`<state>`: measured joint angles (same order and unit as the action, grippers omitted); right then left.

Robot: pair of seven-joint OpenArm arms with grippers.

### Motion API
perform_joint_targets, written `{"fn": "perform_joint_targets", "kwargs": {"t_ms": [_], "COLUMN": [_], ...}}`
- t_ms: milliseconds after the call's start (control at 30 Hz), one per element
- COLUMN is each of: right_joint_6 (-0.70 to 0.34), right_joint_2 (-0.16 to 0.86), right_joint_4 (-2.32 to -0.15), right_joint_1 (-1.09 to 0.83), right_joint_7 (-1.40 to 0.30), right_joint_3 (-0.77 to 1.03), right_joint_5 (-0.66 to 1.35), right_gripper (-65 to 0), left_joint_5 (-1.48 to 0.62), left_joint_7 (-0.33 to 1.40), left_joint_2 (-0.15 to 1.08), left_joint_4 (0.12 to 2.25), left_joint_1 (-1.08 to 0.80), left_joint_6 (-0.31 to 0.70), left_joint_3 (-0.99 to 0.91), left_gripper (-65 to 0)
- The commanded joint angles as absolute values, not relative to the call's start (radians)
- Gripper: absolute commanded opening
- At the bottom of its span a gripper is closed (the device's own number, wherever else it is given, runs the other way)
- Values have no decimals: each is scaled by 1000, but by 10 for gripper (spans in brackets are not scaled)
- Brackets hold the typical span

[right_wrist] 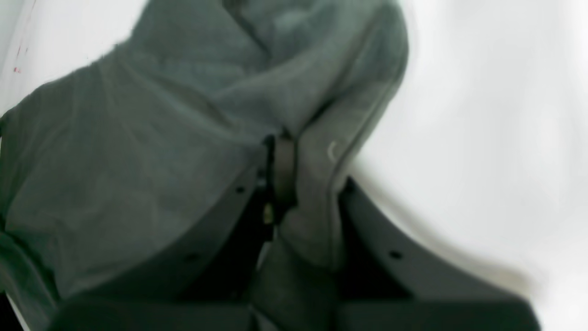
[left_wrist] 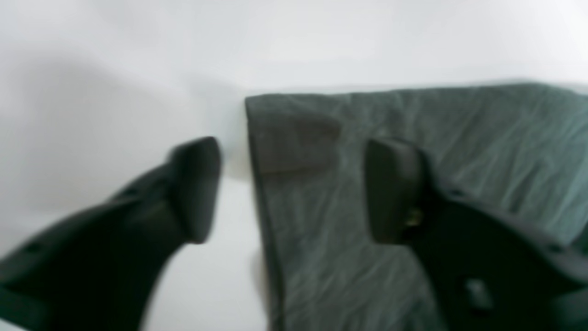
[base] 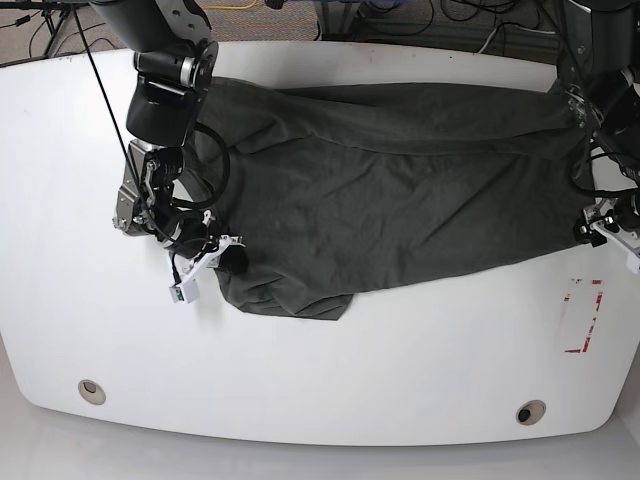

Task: Fold the T-shirt properly
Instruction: 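Grasp the shirt's side edges with both grippers near the hem, then lift the shirt with both grippers and swing it across the table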

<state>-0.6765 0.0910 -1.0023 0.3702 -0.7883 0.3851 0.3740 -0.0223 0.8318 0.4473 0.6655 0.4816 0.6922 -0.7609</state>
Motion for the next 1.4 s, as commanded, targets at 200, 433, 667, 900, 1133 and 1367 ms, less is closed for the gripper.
{"fn": "perform_joint_targets", "kwargs": {"t_ms": [200,433,667,900,1133,1367], "right_joint_6": [-682,-684,-682,-682,-682,-684], "right_joint_2": [101,101,101,113,150,196], "right_joint_4": [-1024,-1029,-1150,-1221,-1297,-1389], "right_joint_1": [398,398,363,354,355,394], "right_joint_7": [-769,-769,-792,-842,-885,-940], "right_joint_3": [386,386,386,387,392,386], "right_joint_5": [395,395,395,395,401,404], "right_gripper": [-650,-650,-650,-650,-650,-650], "left_joint_5": [-28,-30,-30,-28,-28,-28], "left_joint_7": [835,829,829,866,928,1029], "left_joint_2": [418,414,401,387,357,312], "left_joint_4": [676,679,765,874,997,1141], "left_joint_1": [499,501,499,501,538,604], "left_joint_6": [698,698,698,698,698,698], "left_joint_3": [-756,-756,-756,-756,-754,-754], "left_gripper": [-617,-644,-646,-646,-646,-646]}}
